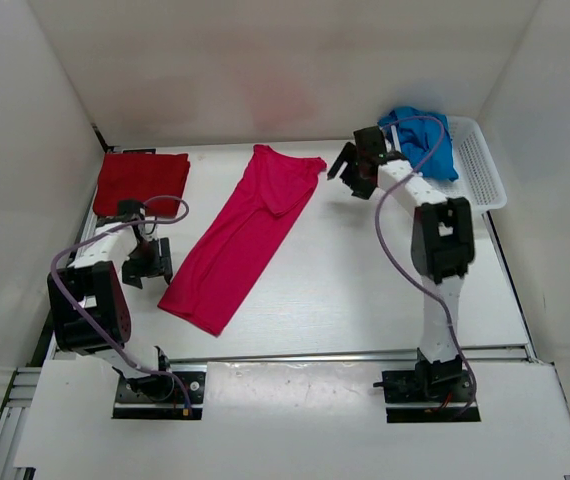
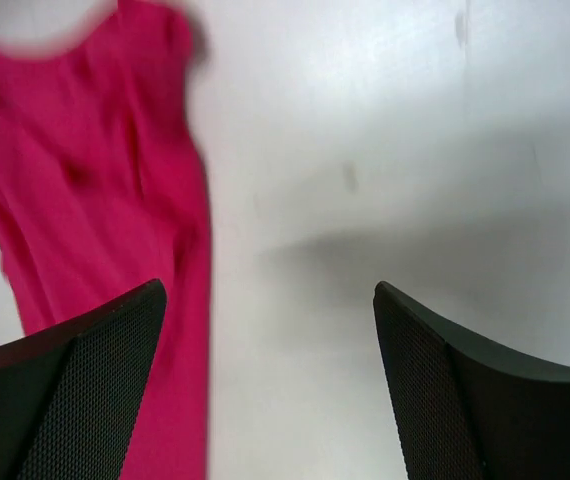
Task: Fold and stack the t-shirts
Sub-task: Rotate the tshirt 90 degrees
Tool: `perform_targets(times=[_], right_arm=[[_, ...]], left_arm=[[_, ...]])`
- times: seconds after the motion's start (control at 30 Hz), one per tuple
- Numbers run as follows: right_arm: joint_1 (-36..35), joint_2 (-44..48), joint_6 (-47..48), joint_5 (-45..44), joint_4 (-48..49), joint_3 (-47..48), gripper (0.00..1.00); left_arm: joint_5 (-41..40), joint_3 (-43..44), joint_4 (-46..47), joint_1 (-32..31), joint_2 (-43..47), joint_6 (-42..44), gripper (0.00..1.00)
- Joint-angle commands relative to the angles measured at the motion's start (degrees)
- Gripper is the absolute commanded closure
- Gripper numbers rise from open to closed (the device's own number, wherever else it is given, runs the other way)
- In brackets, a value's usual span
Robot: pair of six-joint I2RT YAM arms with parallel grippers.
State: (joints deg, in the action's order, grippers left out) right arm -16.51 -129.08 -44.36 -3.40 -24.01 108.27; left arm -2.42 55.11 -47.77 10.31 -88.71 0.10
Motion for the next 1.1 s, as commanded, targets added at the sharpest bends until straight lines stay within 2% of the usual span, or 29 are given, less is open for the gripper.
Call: perform_targets(times=[0.0, 0.13, 0.3, 0.37, 0.47, 0.57, 0.67, 0.8, 0.9, 0.93, 1.07], right_arm=[[-8.2, 17.6, 6.7, -0.5, -2.4, -16.6, 0.12], [-16.2, 24.7, 4.7, 1.2, -4.1, -29.5, 0.11], [-21.9, 25.5, -11.8, 12.2, 0.2, -37.2, 0.14], [-23.3, 24.3, -15.6, 17.5, 1.4, -38.5, 0.14], [-25.6, 21.2, -17.0, 18.7, -1.9, -36.8, 0.17], [-28.1, 20.2, -21.1, 20.2, 0.2, -37.7, 0.18], [-32.0, 18.8, -28.0, 19.7, 5.1, -37.7, 0.18], [-39.7, 14.7, -37.9, 17.4, 6.3, -33.7, 0.18], [-42.4, 11.7, -47.2, 16.0, 10.1, -34.2, 0.25], [-42.4, 10.7, -52.3, 17.6, 13.5, -34.7, 0.30], [-43.4, 8.1, -59.8, 16.6, 18.7, -36.0, 0.41]], left_arm=[[1.5, -0.4, -0.1, -0.8, 2.0, -0.1, 0.20], [-0.6, 0.1, 0.0, 0.4, 5.4, -0.1, 0.20], [-0.1, 0.1, 0.0, 4.5, 13.1, -0.1, 0.17], [1.3, 0.1, 0.0, 6.6, 15.6, -0.1, 0.17], [2.5, -0.4, 0.0, 6.6, 16.7, -0.1, 0.17], [3.3, -1.7, 0.0, 6.6, 18.7, -0.1, 0.17], [4.6, -3.4, 0.5, 6.6, 20.8, -0.1, 0.17], [3.7, -4.1, -1.9, 6.6, 25.2, -0.1, 0.16], [2.9, -3.6, -5.0, 6.6, 28.6, -0.1, 0.16], [1.6, -3.6, -5.5, 6.6, 29.3, -0.1, 0.16], [1.0, -2.6, -7.4, 6.6, 31.9, -0.1, 0.15]])
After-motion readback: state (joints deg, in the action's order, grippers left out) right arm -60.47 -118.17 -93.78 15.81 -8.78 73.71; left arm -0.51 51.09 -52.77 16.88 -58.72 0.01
